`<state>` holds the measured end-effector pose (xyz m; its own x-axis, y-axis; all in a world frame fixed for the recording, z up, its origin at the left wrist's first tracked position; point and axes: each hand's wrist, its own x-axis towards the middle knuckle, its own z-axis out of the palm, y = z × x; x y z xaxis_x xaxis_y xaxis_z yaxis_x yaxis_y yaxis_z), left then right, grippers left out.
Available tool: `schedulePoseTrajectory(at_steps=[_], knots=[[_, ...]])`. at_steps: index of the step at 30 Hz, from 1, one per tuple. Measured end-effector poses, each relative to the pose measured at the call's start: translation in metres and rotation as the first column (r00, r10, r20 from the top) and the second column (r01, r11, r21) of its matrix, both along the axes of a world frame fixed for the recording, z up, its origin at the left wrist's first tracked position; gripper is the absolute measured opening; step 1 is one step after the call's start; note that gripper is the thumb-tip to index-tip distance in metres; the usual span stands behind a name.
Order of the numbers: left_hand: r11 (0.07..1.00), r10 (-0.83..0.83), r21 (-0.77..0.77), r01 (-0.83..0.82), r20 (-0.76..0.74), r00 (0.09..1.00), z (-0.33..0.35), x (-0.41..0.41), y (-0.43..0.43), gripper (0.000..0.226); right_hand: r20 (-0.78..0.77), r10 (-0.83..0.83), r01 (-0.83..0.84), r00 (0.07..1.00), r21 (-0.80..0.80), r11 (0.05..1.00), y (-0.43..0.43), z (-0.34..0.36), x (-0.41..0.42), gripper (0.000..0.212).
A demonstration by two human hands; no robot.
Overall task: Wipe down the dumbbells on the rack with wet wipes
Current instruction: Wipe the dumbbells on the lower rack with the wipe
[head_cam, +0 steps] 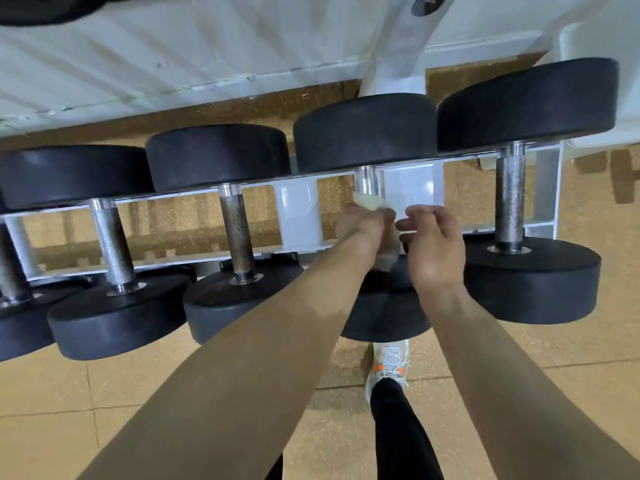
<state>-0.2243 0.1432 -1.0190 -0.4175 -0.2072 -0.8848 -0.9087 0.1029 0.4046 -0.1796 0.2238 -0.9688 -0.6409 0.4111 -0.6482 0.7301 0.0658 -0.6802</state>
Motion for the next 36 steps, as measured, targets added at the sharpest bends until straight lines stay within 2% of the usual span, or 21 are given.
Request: schedulePoseTrajectory(at_steps=[2, 6, 8, 12, 16, 18, 20, 22, 24, 25, 28, 29, 31, 34, 36], knots=[[0.996, 0.078, -0.037, -0.080, -0.069, 0.995, 0.005, -0.019, 0.002, 0.031, -0.003, -0.020, 0.020, 1.000, 0.061, 0.998, -0.002, -0.006, 0.008, 0.018], [0.992, 0.106, -0.049, -0.113, -0.134, 0.985, 0.008, -0.027, 0.002, 0.030, -0.029, -0.074, 0.076, 0.997, 0.077, 0.994, -0.001, -0.010, 0.010, 0.019], [0.999, 0.036, -0.028, -0.039, -0.107, 0.994, 0.003, -0.017, 0.001, 0.024, -0.017, -0.109, 0.109, 0.994, 0.033, 0.993, 0.001, -0.007, 0.005, 0.021], [0.989, -0.143, -0.033, 0.143, 0.008, 0.990, 0.006, 0.010, -0.005, 0.038, 0.038, -0.114, 0.117, 0.993, -0.087, 0.989, 0.010, 0.004, -0.005, 0.023], [0.919, -0.367, -0.124, 0.375, 0.080, 0.927, 0.031, 0.024, 0.002, 0.060, 0.051, -0.027, 0.034, 0.998, -0.132, 0.991, 0.027, 0.010, -0.007, 0.018], [0.867, -0.431, -0.215, 0.449, 0.129, 0.893, 0.052, 0.026, 0.001, 0.057, 0.047, 0.036, -0.030, 0.998, -0.127, 0.992, 0.038, 0.016, -0.006, 0.017], [0.871, -0.413, -0.249, 0.423, 0.095, 0.906, 0.070, 0.028, -0.001, 0.050, 0.047, 0.107, -0.099, 0.993, -0.143, 0.985, 0.048, 0.025, -0.007, 0.018], [0.936, -0.296, -0.208, 0.283, -0.034, 0.955, 0.091, 0.032, -0.003, 0.036, 0.044, 0.206, -0.195, 0.978, -0.179, 0.964, 0.057, 0.037, -0.008, 0.031], [0.991, -0.134, -0.010, 0.135, -0.175, 0.975, 0.118, 0.034, 0.006, 0.021, 0.040, 0.265, -0.247, 0.963, -0.254, 0.935, 0.068, 0.051, -0.012, 0.053], [0.988, -0.072, 0.119, 0.098, -0.203, 0.976, 0.128, 0.033, 0.013, 0.021, 0.025, 0.277, -0.256, 0.960, -0.313, 0.915, 0.074, 0.056, -0.014, 0.053], [0.929, 0.044, 0.368, 0.026, -0.179, 0.983, 0.136, 0.026, 0.035, 0.027, -0.020, 0.328, -0.305, 0.944, -0.429, 0.850, 0.096, 0.069, -0.021, 0.018], [0.916, 0.075, 0.401, -0.002, -0.165, 0.983, 0.134, 0.024, 0.042, 0.025, -0.027, 0.323, -0.302, 0.946, -0.435, 0.848, 0.104, 0.069, -0.023, 0.017], [0.927, 0.089, 0.373, -0.029, -0.143, 0.986, 0.132, 0.018, 0.055, 0.025, -0.045, 0.320, -0.310, 0.947, -0.403, 0.861, 0.121, 0.067, -0.024, 0.022], [0.981, 0.096, 0.172, -0.089, -0.030, 0.995, 0.123, 0.012, 0.070, 0.017, 0.020, 0.292, -0.280, 0.956, -0.235, 0.931, 0.138, 0.059, -0.024, 0.022], [0.981, 0.146, 0.127, -0.149, 0.030, 0.989, 0.119, 0.008, 0.075, 0.025, 0.060, 0.234, -0.223, 0.970, -0.159, 0.962, 0.147, 0.055, -0.023, 0.013]])
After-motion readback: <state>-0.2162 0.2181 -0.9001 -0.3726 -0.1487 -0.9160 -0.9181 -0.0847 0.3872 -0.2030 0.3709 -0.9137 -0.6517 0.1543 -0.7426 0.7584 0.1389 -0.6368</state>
